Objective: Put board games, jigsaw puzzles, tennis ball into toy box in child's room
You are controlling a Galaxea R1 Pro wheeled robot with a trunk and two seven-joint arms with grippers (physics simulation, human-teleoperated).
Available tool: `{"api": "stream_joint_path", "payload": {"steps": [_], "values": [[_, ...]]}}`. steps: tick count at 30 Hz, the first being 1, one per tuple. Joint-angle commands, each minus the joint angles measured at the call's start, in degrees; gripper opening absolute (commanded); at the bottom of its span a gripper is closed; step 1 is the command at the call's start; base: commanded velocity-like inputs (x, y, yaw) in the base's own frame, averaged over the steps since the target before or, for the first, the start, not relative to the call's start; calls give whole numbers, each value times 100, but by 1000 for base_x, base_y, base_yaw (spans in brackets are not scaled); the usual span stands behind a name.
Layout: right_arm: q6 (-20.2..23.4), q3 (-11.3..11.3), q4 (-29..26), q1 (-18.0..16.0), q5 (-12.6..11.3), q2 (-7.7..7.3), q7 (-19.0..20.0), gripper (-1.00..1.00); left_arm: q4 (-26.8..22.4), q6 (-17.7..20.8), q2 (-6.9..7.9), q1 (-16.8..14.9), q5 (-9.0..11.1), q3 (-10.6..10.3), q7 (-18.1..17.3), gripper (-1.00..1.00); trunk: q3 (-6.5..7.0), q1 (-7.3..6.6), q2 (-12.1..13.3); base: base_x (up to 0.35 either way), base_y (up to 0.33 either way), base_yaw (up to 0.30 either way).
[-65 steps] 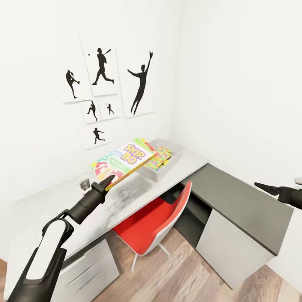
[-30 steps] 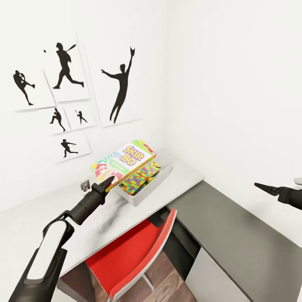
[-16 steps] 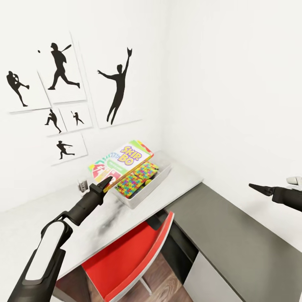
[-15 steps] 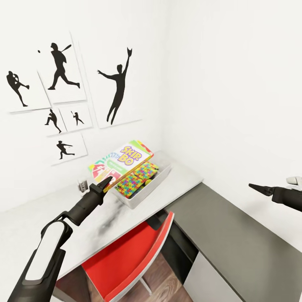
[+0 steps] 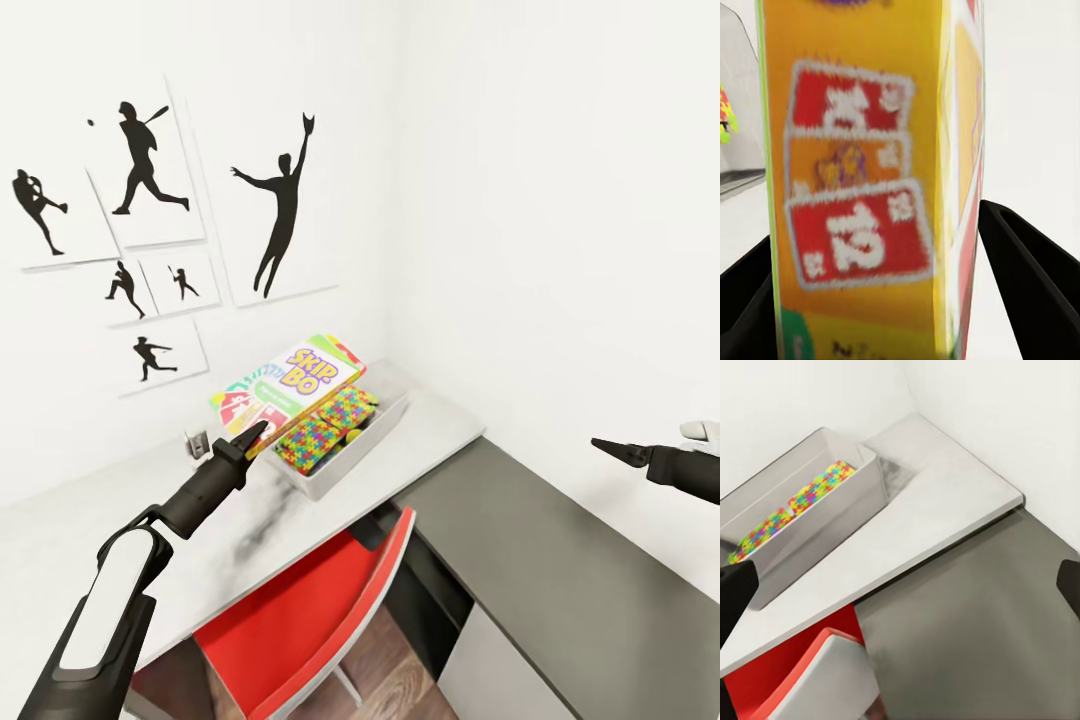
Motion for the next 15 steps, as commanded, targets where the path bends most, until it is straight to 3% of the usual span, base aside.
{"api": "stream_joint_path", "payload": {"steps": [1, 15], "values": [[38, -6, -3, -8, 40, 0, 47, 100, 0, 34, -1, -5, 18, 8, -6, -100, -12, 5, -12, 136, -1, 0], [38, -6, -3, -10, 40, 0, 42, 100, 0, 34, -1, -1, -4, 9, -6, -100, -12, 5, -12, 226, 0, 0]]}}
